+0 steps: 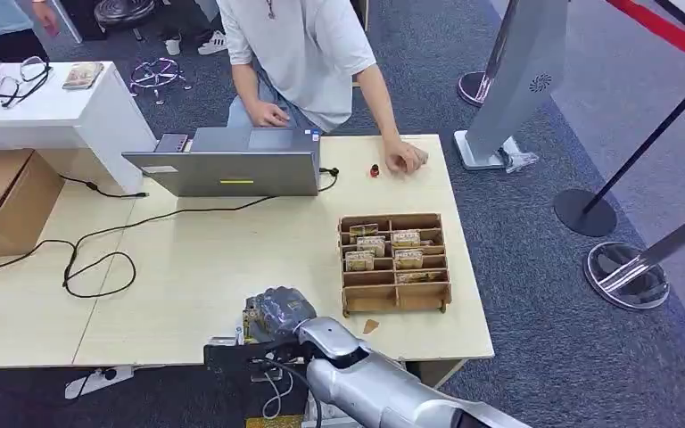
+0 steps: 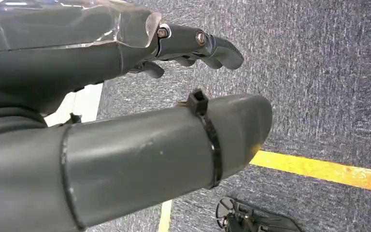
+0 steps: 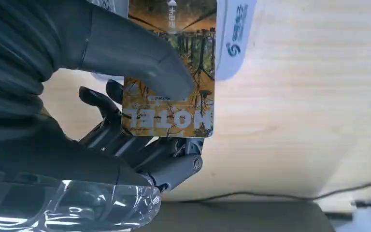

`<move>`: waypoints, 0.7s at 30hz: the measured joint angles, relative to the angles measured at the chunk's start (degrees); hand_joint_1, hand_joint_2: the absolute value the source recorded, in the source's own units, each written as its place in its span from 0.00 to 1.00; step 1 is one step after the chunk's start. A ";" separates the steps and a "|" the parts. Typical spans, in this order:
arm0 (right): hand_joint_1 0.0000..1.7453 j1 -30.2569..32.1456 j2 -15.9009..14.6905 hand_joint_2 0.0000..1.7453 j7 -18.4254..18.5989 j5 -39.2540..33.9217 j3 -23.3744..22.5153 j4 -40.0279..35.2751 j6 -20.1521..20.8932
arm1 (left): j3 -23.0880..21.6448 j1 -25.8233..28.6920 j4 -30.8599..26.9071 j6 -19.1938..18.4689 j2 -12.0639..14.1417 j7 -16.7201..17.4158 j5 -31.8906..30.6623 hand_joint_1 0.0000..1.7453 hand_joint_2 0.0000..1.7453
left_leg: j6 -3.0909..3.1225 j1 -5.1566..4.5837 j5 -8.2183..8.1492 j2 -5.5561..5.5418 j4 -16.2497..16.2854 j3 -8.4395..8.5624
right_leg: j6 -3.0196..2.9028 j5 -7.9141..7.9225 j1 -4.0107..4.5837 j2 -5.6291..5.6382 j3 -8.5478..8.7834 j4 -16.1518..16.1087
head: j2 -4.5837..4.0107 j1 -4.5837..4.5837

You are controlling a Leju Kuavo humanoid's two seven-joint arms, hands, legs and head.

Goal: Pass the card to the sensor for recognition and then transmit it.

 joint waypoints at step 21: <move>1.00 0.13 -0.22 1.00 -6.49 6.58 -4.54 -4.45 -14.97 | 0.02 0.25 0.00 0.44 0.02 -1.40 1.48 0.00 0.00 | 0.00 0.00 0.00 -0.01 0.00 0.00 | 0.00 0.00 0.00 -0.01 -0.01 0.00 | 0.00 0.00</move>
